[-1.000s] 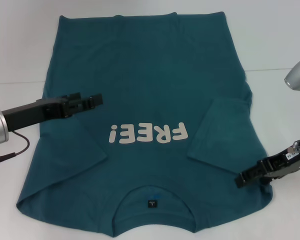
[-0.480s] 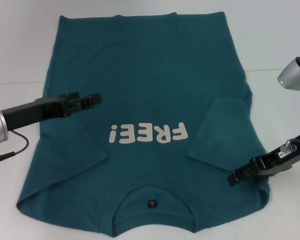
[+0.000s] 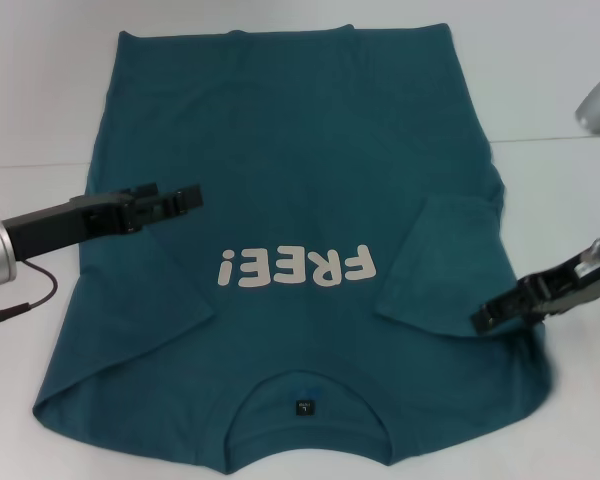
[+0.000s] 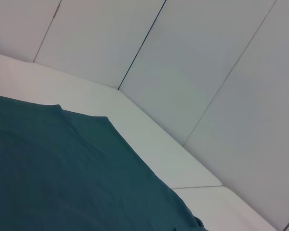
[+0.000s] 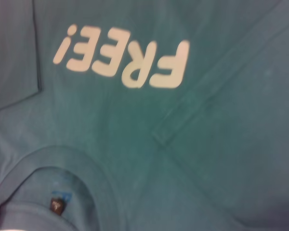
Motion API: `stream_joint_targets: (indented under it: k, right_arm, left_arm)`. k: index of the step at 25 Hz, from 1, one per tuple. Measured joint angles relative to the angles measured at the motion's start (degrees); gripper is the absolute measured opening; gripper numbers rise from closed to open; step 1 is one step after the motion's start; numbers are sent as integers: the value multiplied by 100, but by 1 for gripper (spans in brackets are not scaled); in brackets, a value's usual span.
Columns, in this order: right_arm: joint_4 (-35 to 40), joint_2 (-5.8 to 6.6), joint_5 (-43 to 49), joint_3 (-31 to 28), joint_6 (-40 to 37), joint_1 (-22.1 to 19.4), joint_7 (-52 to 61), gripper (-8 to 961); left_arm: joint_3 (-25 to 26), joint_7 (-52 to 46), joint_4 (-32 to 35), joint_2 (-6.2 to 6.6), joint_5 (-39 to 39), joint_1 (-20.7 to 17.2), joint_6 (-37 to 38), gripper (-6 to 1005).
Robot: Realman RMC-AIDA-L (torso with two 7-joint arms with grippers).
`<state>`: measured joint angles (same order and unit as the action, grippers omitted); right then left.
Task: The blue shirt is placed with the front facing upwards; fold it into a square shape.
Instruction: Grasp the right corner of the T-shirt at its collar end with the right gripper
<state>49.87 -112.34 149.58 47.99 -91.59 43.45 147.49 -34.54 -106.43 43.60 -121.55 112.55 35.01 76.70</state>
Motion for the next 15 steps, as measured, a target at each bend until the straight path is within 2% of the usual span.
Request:
stream_joint_targets:
  k: [5, 15]
  right_arm:
    - [374, 141, 93, -5, -366, -17, 134, 921]
    - [434, 112, 425, -18, -508, -246, 181, 921]
  left_arm:
    - [0, 0, -5, -15, -28, -2, 2, 904]
    - [-1, 0, -57, -26, -48, 8, 4, 904]
